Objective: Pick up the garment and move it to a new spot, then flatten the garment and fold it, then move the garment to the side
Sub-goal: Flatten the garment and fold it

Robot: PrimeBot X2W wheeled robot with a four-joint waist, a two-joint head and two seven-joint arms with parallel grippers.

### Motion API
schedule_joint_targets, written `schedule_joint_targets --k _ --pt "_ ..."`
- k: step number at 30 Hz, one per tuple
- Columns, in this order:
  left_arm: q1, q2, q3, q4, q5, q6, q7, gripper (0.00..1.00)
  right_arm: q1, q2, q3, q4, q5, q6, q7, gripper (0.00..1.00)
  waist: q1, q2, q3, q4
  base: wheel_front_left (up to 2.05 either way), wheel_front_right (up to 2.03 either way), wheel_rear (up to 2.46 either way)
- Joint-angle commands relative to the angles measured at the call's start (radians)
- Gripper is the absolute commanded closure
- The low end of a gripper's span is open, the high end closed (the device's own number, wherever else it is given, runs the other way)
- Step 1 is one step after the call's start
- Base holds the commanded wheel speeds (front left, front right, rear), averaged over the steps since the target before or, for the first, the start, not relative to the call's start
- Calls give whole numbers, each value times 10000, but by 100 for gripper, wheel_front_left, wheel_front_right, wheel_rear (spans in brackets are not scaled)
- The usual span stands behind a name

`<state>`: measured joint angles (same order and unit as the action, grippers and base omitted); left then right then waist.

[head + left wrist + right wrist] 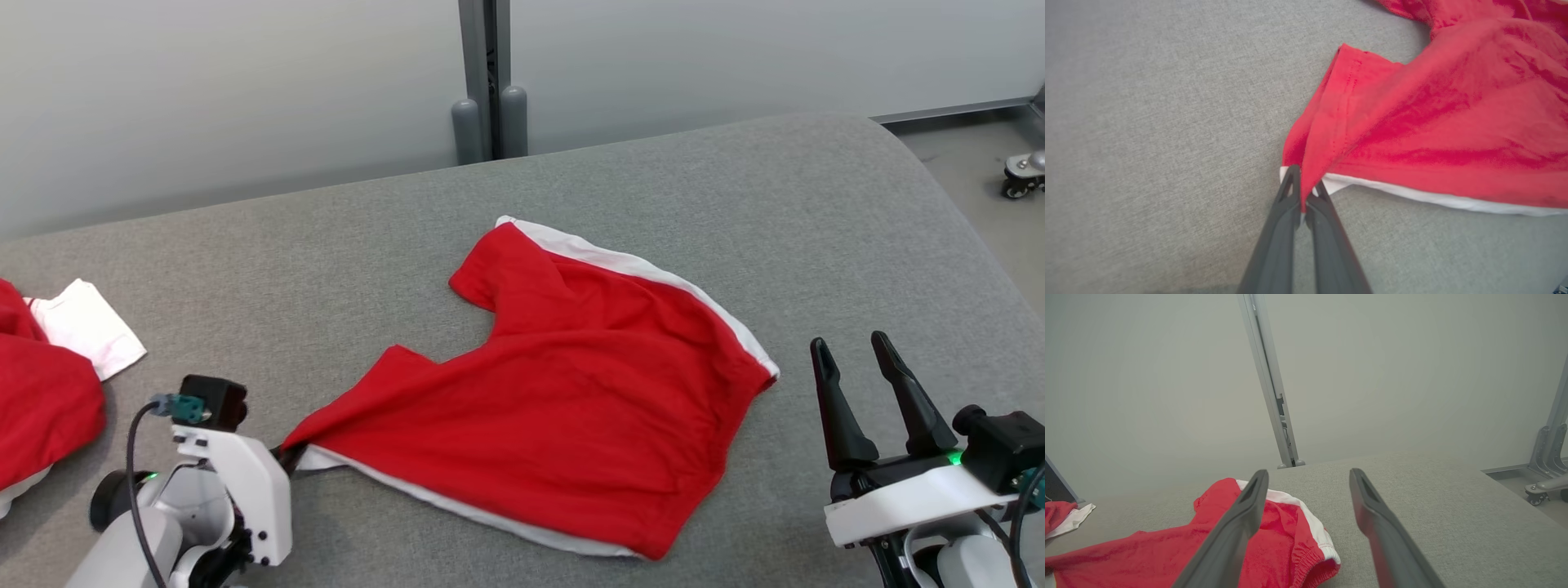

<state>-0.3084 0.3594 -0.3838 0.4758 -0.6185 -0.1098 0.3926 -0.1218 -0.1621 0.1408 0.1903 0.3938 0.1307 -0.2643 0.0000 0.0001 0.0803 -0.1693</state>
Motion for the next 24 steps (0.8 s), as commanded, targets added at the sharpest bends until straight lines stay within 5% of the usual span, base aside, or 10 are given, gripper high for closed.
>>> schedule_joint_targets --k 1,13,14,15,16,24 --pt "148 180 110 85 -75 87 11 100 26 -70 19 28 -7 3 -1 0 0 -1 -18 79 0 0 0" --pt "572 475 387 134 -384 210 -118 100 1 -118 110 127 54 3 -1 0 0 -1 -61 532 0 0 0" --pt "573 455 403 79 -427 196 -170 94 -4 -124 105 131 54 3 -1 0 0 -1 -67 576 0 0 0" --pt "599 443 397 45 -411 190 -215 64 -9 -127 99 132 56 3 -1 0 0 -1 -76 615 0 0 0" --pt "644 448 382 17 -399 189 -227 0 -12 -130 100 135 57 3 -1 0 0 -1 -88 651 0 0 0" --pt "960 561 553 -882 -379 455 -616 0 94 -75 -41 84 17 5 -1 0 0 -1 -160 935 0 0 0"
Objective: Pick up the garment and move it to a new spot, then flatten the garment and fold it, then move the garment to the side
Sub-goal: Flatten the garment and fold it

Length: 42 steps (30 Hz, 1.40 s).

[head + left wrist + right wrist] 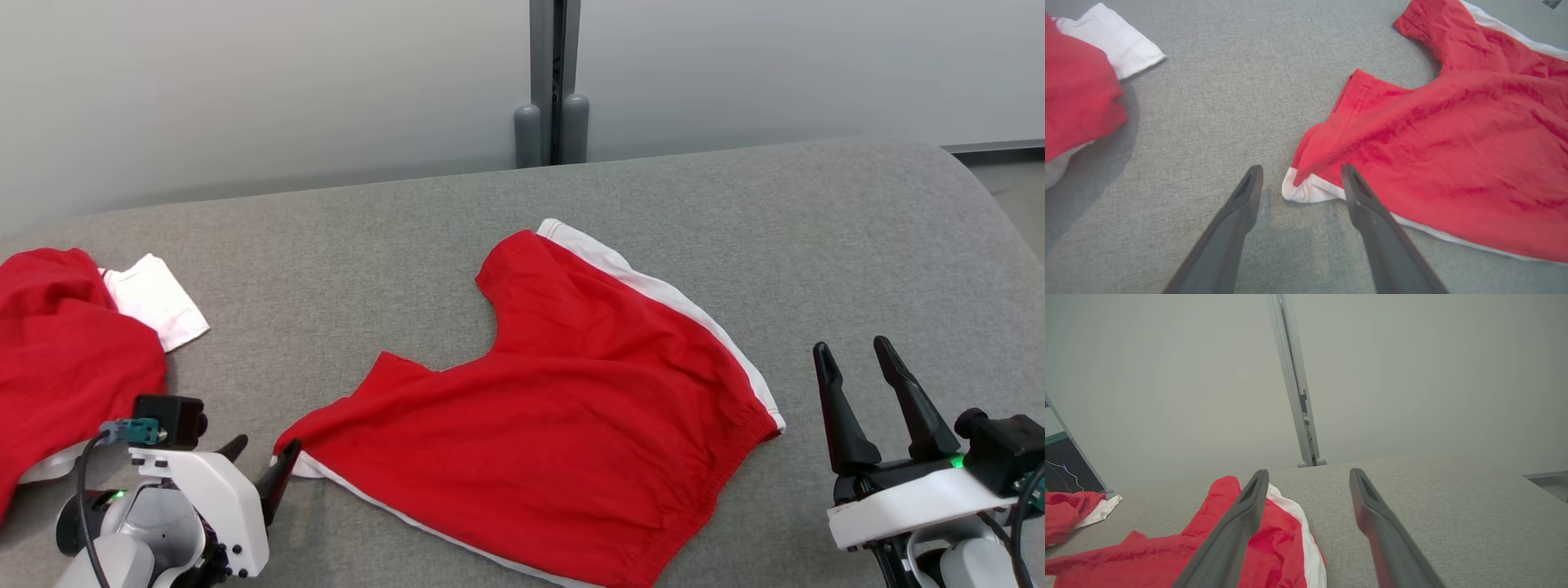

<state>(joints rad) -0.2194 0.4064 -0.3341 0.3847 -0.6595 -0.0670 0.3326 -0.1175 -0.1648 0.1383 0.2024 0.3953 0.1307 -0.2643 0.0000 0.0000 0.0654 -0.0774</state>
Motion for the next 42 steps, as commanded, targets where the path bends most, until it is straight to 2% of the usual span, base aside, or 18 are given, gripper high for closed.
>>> schedule_joint_targets --k 1,8,12,19,23,30,42 --pt "117 117 81 -149 93 125 -110 0 68 -42 -39 -50 -7 3 -1 0 0 0 -19 49 0 0 0" --pt "656 -60 384 -1604 508 930 -1369 0 87 -30 -81 -134 -60 3 -1 0 0 0 -103 249 0 0 0" --pt "1034 -398 505 -2220 811 1410 -2440 0 164 -33 -18 -162 -63 3 -1 0 0 0 -89 347 0 0 0" --pt "1778 -1188 1048 -2743 938 1985 -4772 0 180 -83 67 -224 -56 3 -1 0 0 0 -116 254 0 0 0" --pt "2037 -1408 983 -2626 1151 2085 -5440 0 222 -120 97 -257 -62 3 -1 0 0 0 -149 228 0 0 0" --pt "2123 -1595 1163 -2566 1576 2212 -5889 0 382 16 74 -463 -52 3 -1 0 0 0 -242 247 0 0 0" --pt "2026 -1877 1529 -2503 1988 1913 -5980 0 384 69 96 -614 -65 3 -1 0 0 0 -231 288 0 0 0"
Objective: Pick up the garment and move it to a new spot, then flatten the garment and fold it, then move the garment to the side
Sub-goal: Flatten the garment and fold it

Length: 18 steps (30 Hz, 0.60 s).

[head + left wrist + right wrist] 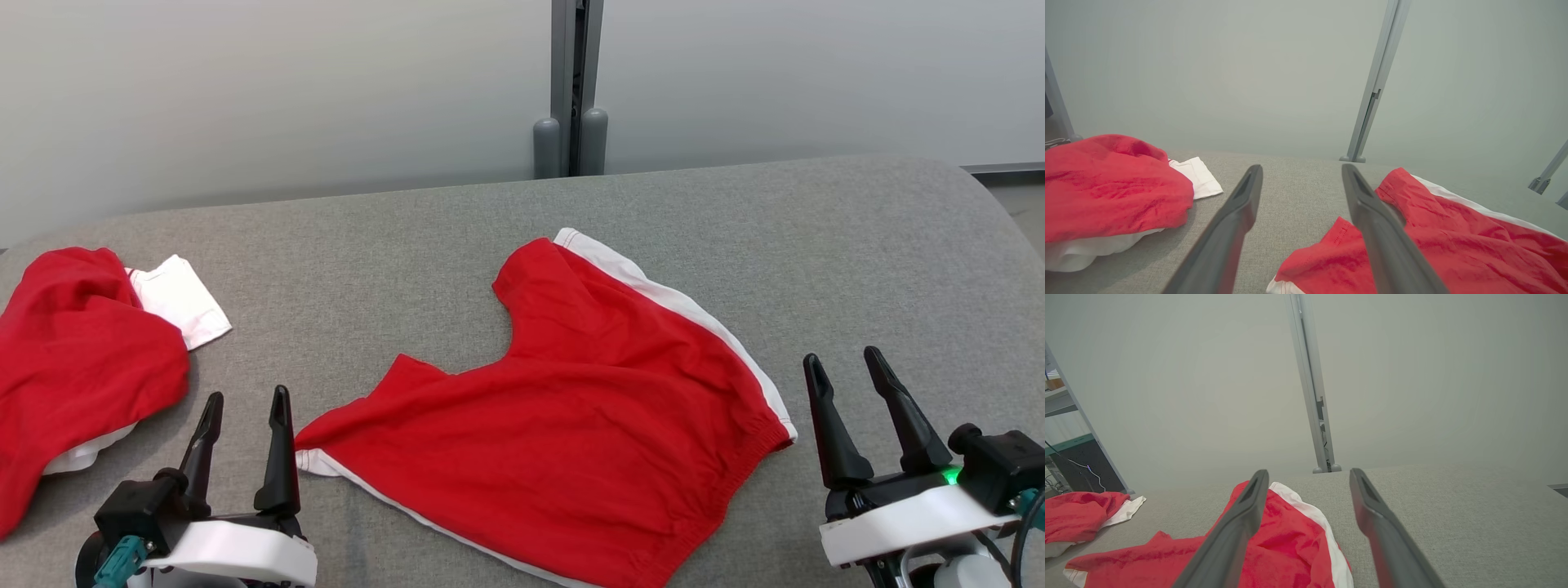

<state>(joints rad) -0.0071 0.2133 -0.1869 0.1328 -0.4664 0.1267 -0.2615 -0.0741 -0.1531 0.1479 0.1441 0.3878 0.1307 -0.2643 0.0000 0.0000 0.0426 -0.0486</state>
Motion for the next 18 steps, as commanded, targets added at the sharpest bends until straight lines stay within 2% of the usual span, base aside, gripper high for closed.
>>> schedule_joint_targets --k 1,18 --pt "-98 25 82 26 93 -53 -41 0 -47 -54 -7 -34 8 3 -1 0 0 0 -4 1 0 0 0" --pt "-112 -239 469 349 361 -378 -44 0 -35 -131 194 -95 227 3 -1 0 0 0 -92 -25 0 0 0"
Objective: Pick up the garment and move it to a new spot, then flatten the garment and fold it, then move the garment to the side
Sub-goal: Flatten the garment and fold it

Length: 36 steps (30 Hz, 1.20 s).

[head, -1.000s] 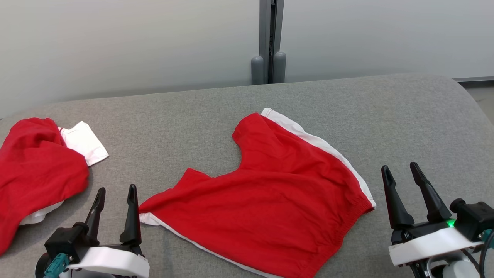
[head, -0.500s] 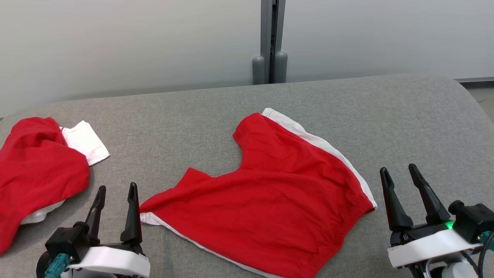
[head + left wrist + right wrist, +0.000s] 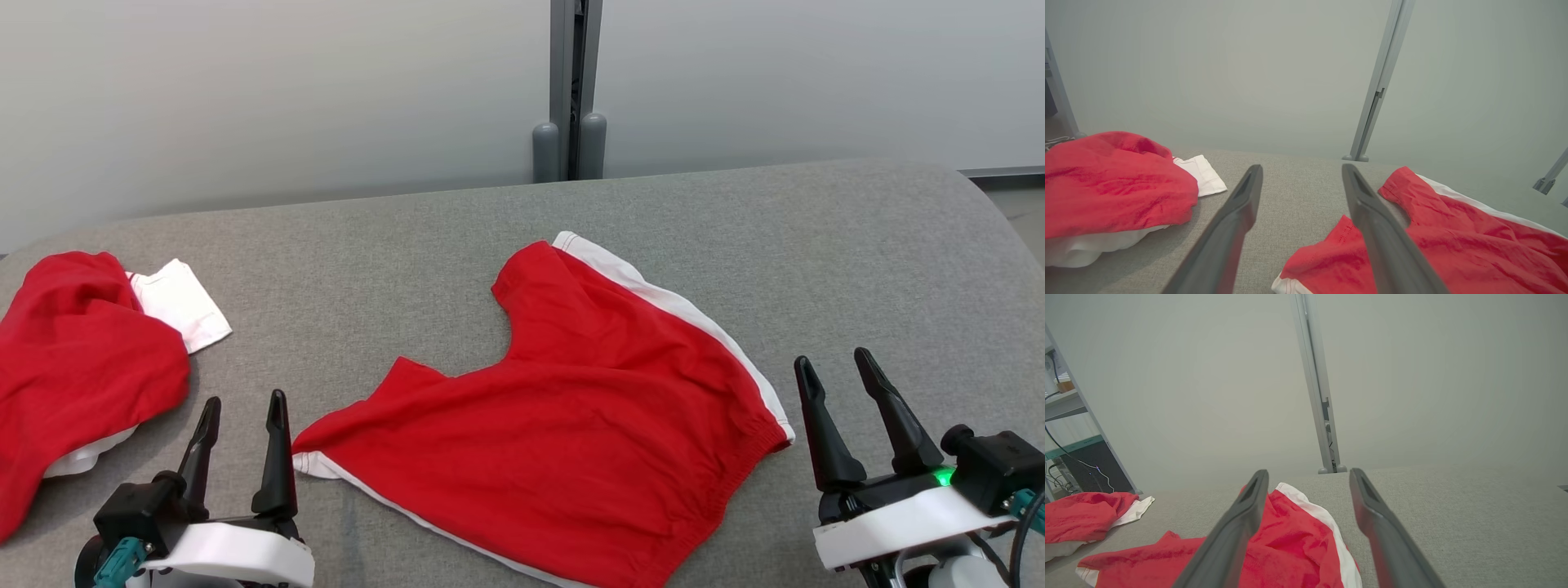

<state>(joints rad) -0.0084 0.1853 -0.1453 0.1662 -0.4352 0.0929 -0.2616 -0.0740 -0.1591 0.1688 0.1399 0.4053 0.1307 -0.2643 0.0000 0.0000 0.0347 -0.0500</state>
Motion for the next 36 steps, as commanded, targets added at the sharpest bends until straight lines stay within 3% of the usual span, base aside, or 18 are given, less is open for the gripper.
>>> schedule_joint_targets --k 1,6,14,19,36 --pt "-98 39 71 33 56 -59 -42 0 -48 -86 14 -63 67 3 -1 0 0 0 -25 -19 0 0 0" --pt "-119 12 152 111 115 -121 -42 0 -79 -69 296 -241 577 3 -3 0 0 0 -65 -66 0 0 0" --pt "-227 210 99 392 32 -287 289 0 -172 -792 1218 -554 1186 3 115 0 0 0 -135 -146 0 0 0" --pt "-534 783 180 237 -161 -501 1195 0 -20 -1385 1553 -806 1536 5 1182 0 0 0 -188 -166 0 0 0" --pt "-1838 2815 -394 -110 -2005 -1904 6736 0 1501 -2687 3037 -2370 3332 5 5761 0 0 0 82 -435 0 0 0"
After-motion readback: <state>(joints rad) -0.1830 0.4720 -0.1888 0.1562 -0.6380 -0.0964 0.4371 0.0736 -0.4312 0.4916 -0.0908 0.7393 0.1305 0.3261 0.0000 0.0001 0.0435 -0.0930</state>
